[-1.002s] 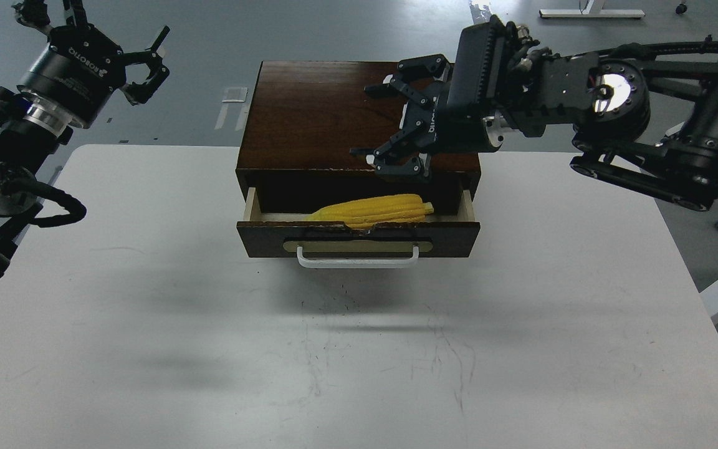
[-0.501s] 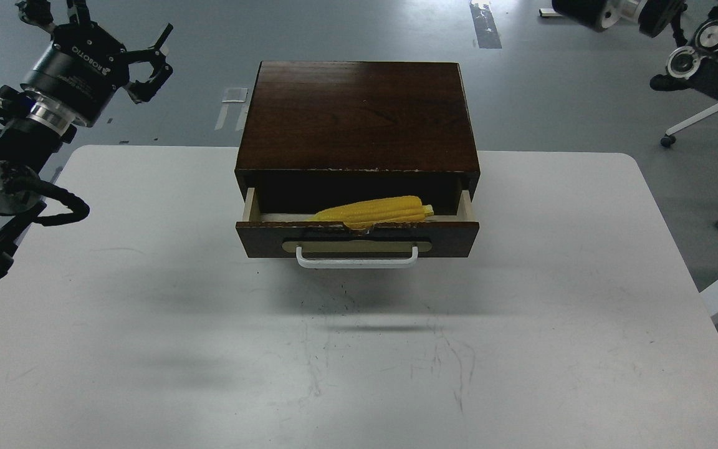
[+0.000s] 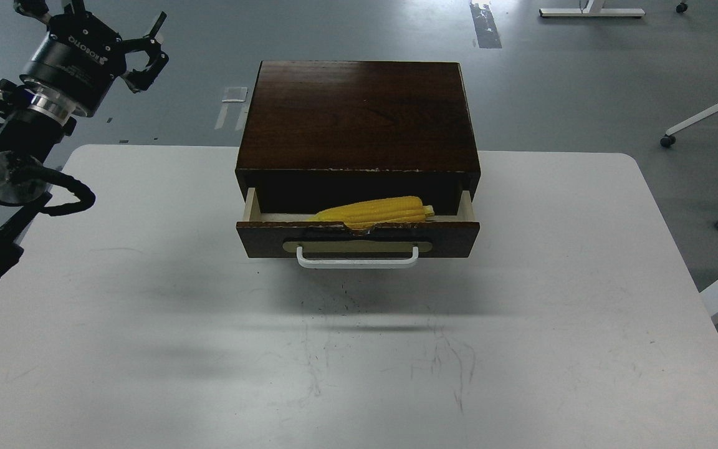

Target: Put corn in drawer with both arms

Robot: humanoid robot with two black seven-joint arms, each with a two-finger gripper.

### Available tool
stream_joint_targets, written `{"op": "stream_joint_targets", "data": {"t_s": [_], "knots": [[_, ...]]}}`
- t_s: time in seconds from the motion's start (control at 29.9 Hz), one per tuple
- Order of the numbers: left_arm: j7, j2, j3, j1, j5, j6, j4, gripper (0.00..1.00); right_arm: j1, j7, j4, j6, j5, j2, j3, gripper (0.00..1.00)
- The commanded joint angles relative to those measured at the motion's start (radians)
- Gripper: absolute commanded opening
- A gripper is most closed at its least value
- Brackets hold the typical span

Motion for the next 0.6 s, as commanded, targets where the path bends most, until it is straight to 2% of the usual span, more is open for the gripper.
{"op": "stream_joint_targets", "data": {"t_s": [0.0, 0.13, 0.27, 0.33, 0.43, 0.57], "knots": [[0.003, -0.024, -0.001, -0.009, -0.002, 0.0, 0.043, 0.98, -0.109, -0.005, -0.003, 0.06, 0.163, 0.0, 0.093, 1.0], [0.026, -0.067, -0.001, -0.031, -0.006, 0.0, 0.119, 0.98, -0.2, -0.025, -0.002, 0.09, 0.294, 0.009, 0.188, 1.0], [0.061, -0.121, -0.001, -0.075, -0.008, 0.0, 0.192, 0.98, -0.267, -0.037, -0.006, 0.191, 0.403, 0.017, 0.279, 1.0], [0.061, -0.136, -0.001, -0.089, -0.009, 0.0, 0.224, 0.98, -0.274, -0.034, -0.012, 0.195, 0.403, 0.022, 0.291, 1.0], [0.064, -0.19, -0.001, -0.14, -0.011, 0.0, 0.334, 0.98, -0.277, -0.031, -0.081, 0.2, 0.401, 0.045, 0.3, 1.0], [0.089, -0.254, -0.001, -0.173, -0.011, 0.0, 0.454, 0.98, -0.275, -0.03, -0.158, 0.208, 0.403, 0.085, 0.311, 1.0]]}}
